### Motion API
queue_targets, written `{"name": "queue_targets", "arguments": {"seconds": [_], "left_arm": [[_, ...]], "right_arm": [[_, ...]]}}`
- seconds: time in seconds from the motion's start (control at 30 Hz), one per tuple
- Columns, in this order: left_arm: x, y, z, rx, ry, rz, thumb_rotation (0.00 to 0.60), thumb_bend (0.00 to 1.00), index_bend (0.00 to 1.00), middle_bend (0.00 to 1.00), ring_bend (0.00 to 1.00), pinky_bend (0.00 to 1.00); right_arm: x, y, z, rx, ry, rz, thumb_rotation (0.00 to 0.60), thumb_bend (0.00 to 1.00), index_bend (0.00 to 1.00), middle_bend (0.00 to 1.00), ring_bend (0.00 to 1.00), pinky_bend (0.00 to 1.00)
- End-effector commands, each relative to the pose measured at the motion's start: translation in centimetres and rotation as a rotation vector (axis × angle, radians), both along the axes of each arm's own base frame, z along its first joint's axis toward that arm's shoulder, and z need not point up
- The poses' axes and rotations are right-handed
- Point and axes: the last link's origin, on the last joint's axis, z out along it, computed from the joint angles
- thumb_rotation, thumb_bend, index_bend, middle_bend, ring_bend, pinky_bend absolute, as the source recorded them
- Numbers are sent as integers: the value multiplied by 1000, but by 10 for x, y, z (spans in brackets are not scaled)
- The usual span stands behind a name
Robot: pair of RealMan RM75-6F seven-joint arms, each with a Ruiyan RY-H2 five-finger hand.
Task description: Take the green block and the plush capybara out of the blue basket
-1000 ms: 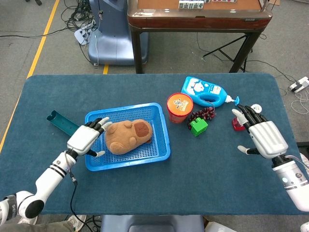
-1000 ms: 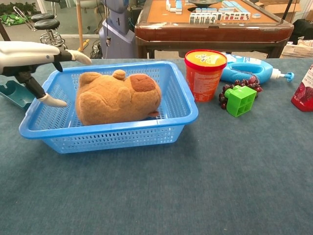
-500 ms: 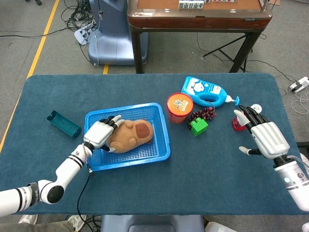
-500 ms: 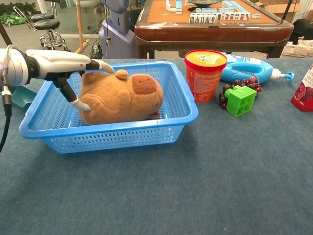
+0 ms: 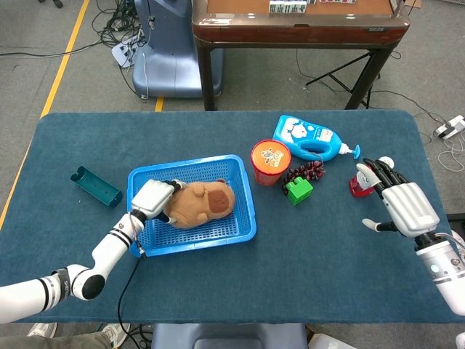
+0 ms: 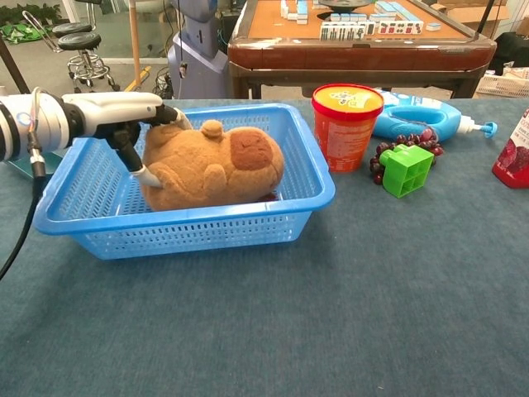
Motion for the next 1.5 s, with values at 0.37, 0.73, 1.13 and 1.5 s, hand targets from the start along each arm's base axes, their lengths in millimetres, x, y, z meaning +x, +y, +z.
{"name": "queue_targets", "arguments": {"seconds": [0.37,0.73,1.13,1.5], "left_arm": [[-16,-3,42,81,-186,35,600,249,562,520,617,813],[-43,-23,110,219,-324,52,600,250,543,520,616,813],[-105,-41,173,476,-234,159,600,249,525,520,607,812],[-171,-59,175,508,-49,350,600,250,501,516,599,812]], "right_arm": [[0,0,3,-16,-18,6,600,48,0,45,24,189],[1,1,2,-14,-20,15,600,49,0,45,25,189],[0,-1,-2,1,-20,16,600,49,0,46,25,189],[-5,-2,-5,15,-20,7,600,49,0,46,24,189]]}}
